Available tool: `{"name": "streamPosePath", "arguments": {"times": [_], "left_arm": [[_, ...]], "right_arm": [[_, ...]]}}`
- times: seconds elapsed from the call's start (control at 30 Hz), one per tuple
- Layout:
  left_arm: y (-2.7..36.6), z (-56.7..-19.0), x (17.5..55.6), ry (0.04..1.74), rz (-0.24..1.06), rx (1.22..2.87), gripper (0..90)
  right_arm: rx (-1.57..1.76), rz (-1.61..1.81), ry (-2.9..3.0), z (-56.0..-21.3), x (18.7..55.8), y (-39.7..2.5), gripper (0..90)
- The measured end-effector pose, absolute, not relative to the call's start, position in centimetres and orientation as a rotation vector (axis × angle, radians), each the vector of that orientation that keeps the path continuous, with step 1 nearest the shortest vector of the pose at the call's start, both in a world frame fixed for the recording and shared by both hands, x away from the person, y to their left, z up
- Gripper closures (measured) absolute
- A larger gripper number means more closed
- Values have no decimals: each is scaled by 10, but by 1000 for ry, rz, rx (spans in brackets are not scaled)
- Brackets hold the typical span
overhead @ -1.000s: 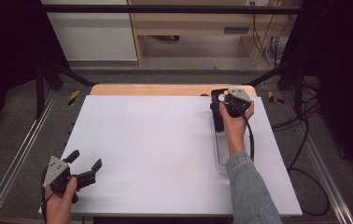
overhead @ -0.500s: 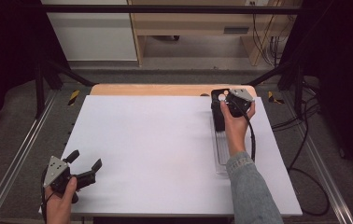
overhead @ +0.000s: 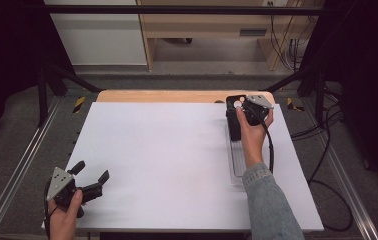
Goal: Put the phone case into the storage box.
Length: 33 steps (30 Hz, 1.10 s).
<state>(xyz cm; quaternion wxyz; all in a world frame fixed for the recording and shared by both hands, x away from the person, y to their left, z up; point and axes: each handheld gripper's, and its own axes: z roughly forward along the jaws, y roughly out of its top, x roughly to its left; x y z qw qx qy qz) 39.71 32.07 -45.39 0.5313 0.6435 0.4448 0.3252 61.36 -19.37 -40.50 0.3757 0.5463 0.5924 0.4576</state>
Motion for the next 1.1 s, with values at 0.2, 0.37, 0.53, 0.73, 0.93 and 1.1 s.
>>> {"name": "streamPosePath", "arguments": {"times": [0.2,0.37,0.53,0.73,0.93,1.1], "left_arm": [[321,-454,397,1062,777,1535,58],[321,-454,397,1060,776,1537,58],[321,-454,397,1062,776,1536,58],[321,-454,397,1061,776,1536,58],[321,-454,397,1063,777,1534,58],[321,-454,397,1063,777,1534,58]], "right_arm": [[1399,1178,1514,-405,612,-195,51],[1393,1189,1516,-403,611,-195,42],[1383,1196,1523,-401,609,-194,39],[1377,1203,1527,-399,608,-193,37],[1377,1202,1530,-398,608,-194,35],[1373,1209,1531,-398,608,-193,34]]}}
